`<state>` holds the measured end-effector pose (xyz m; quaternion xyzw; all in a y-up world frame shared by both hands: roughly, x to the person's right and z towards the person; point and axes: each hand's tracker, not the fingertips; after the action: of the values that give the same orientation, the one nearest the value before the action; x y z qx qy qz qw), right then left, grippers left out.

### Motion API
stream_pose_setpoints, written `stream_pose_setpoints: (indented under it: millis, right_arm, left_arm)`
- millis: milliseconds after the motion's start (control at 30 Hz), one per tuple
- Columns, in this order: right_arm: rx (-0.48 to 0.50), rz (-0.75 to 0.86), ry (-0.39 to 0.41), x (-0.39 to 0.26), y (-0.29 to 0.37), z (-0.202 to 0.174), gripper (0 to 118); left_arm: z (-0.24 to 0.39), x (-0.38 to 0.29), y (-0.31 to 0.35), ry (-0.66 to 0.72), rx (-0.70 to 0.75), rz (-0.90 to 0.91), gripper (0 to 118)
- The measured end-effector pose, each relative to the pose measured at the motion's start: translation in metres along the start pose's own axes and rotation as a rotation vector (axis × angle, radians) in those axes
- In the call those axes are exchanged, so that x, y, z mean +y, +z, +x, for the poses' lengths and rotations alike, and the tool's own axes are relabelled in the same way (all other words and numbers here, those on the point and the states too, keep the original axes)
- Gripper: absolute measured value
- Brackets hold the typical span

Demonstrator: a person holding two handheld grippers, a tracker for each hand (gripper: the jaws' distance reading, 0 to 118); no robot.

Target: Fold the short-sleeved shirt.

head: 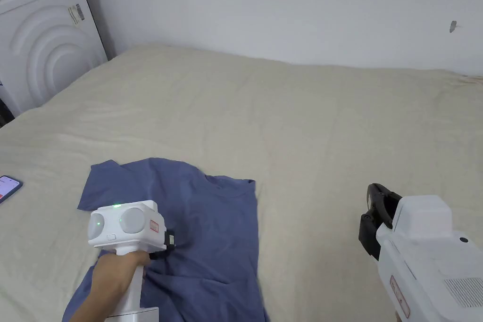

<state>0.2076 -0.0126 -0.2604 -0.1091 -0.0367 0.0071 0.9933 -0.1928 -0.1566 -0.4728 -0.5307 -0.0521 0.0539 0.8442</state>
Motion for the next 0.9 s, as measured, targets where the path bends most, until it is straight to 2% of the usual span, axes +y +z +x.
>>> stream_pose_setpoints:
  millis: [133,333,633,900]
  right_arm:
    - [-0.006,0.015,0.000,0.004,0.007,0.006,1]
    - [-0.036,0.037,-0.005,0.009,0.024,0.024,1]
    - [-0.139,0.077,-0.024,0.017,0.057,0.066,1]
    - [-0.252,0.102,-0.040,0.018,0.087,0.108,1]
  left_arm:
    - [0.002,0.014,0.027,0.034,-0.055,0.089,0]
    - [0.044,0.053,0.073,-0.099,-0.076,0.198,0]
    - [0.158,0.090,0.131,-0.294,-0.236,0.318,0]
    - [0.286,0.082,0.176,-0.487,-0.414,0.375,0]
